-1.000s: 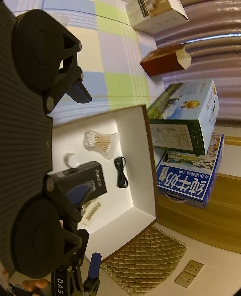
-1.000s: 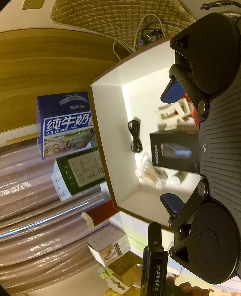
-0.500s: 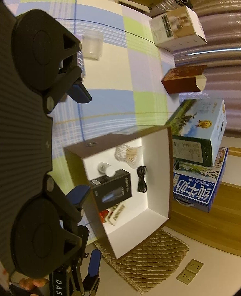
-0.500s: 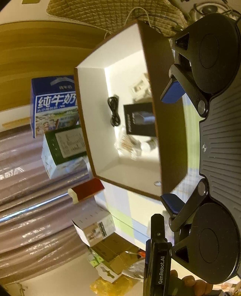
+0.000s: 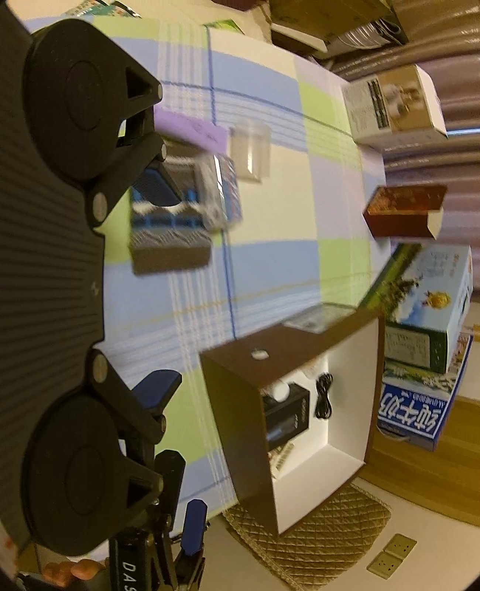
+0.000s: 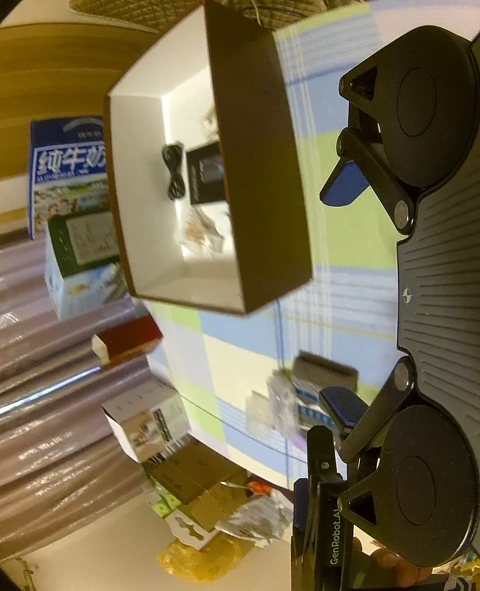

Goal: Organize objects
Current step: 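Move both tools toward the purple tube and the blue floss box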

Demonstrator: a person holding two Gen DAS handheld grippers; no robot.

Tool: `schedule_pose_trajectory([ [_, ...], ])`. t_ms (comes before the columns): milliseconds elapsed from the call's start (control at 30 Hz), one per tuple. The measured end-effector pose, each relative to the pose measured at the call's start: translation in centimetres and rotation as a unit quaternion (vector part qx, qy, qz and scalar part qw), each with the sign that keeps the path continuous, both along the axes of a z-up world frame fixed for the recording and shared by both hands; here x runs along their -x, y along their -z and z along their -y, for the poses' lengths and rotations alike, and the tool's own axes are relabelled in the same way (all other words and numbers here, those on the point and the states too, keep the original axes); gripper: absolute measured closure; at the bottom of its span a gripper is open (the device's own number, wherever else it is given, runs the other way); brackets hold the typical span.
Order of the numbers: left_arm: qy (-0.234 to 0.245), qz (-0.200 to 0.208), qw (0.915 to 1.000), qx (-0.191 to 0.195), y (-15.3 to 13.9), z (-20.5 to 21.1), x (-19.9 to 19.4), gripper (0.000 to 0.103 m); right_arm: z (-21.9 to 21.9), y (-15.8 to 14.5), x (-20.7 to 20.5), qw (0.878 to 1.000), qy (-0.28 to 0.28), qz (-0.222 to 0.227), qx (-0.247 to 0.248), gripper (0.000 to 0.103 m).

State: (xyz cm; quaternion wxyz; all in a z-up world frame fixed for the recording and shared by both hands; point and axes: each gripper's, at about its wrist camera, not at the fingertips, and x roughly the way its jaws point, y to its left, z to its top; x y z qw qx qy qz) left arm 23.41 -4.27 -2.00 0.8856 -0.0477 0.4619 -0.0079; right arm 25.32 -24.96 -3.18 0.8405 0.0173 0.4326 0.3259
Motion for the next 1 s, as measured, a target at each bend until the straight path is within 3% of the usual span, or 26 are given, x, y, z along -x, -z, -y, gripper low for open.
schedule_pose_trajectory([
  [500,-0.068,-0.022,0.9974,-0.014,1.8,-8.6,4.6,0.010,-7.3,2.9,3.4,0.999,-0.032,-0.025,0.016,0.002],
  [1000,-0.105,-0.035,0.9934,-0.030,3.5,-14.0,4.1,0.010,-13.2,5.2,3.4,0.998,-0.052,-0.029,0.037,0.002],
])
